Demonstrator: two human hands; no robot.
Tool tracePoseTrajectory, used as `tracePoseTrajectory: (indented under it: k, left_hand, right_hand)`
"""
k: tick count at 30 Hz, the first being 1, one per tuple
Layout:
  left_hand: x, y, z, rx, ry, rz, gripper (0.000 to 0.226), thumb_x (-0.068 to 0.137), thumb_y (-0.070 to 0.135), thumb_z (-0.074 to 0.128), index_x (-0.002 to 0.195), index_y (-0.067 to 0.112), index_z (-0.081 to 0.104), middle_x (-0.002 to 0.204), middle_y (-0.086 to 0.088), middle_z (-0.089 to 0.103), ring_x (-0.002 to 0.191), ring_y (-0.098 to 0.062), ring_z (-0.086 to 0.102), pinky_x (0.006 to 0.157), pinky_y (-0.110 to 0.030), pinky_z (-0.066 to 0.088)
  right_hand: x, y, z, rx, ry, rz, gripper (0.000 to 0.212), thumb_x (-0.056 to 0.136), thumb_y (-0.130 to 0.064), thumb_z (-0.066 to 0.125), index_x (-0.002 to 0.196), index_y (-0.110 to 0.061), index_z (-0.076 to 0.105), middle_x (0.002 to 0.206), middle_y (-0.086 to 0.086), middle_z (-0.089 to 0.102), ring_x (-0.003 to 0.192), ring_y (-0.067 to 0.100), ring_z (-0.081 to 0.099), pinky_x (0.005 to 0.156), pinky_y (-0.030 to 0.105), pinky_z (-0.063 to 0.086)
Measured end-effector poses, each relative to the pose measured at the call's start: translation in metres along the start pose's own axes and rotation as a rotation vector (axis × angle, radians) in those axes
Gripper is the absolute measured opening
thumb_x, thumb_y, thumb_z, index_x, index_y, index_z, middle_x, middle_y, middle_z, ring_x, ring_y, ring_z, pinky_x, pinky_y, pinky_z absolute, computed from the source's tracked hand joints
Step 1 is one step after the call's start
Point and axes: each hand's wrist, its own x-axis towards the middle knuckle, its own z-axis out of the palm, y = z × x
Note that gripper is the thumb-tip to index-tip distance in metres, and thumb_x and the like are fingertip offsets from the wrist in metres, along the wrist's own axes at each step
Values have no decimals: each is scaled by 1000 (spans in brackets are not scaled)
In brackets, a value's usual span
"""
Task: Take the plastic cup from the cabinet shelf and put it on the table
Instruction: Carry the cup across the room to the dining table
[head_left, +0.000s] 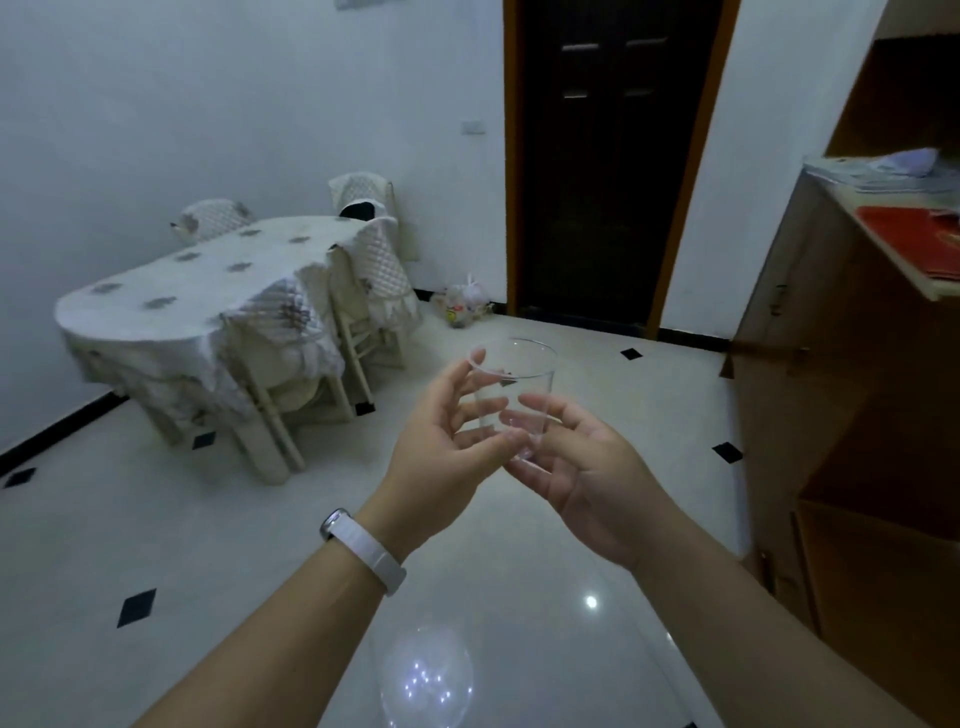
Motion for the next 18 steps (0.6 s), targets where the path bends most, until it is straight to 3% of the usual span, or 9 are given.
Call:
tracePoseTrajectory:
  k: [4,6,12,18]
  left_hand:
    - [23,-12,-76,-9,61,13,73,77,2,75,139,24,42,131,-6,55,115,-20,60,85,-32,53]
    - [34,-16,-114,-15,104,13,73,75,5,75,139,22,43,130,-8,55,114,-21,61,86,-34,54]
    - [66,-32,-210,-4,161,25,69,75,6,76,134,28,48,127,0,59,114,-25,62,89,-40,55]
    - [101,-56,-266,11,240,-11,72,72,16,80,135,31,48,131,-11,58,116,-30,60,96,-58,50]
  right_hand:
    - [60,21,54,16,-53,45,51,78,1,64,128,-4,54,129,22,61,116,38,64,101,48,50]
    - [90,33,81,9,-71,63,46,82,4,59,127,-4,55,129,23,61,117,39,62,101,49,49]
    - [171,65,145,59,-90,107,42,84,8,53,125,-1,56,119,22,62,100,31,65,84,39,57]
    - [237,80,176,63,-99,166,39,88,11,48,124,0,55,115,20,63,97,30,66,84,37,57]
